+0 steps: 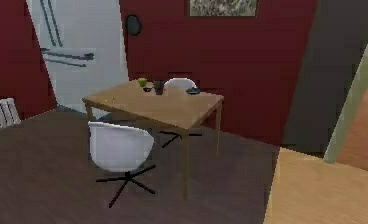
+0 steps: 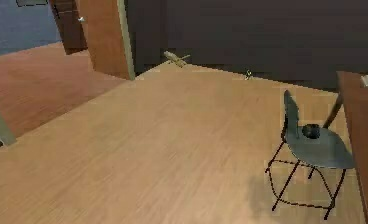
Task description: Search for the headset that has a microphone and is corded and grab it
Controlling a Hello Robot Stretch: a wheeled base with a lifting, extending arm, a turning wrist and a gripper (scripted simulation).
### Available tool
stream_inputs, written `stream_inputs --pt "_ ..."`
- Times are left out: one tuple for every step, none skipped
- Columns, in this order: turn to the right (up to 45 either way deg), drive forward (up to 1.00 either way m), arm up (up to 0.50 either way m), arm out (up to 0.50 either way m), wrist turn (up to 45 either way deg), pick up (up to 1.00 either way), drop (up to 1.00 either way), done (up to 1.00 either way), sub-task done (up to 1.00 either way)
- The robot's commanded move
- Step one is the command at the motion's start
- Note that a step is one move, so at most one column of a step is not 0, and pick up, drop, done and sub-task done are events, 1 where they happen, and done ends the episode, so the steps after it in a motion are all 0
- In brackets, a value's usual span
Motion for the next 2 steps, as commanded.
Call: stream_inputs --pt "45.0 0.00 0.00 0.00 0.0 0.00 0.00 0.00 0.00" --pt "9.0 0.00 0.00 0.00 0.0 0.00 0.00 0.00 0.00"
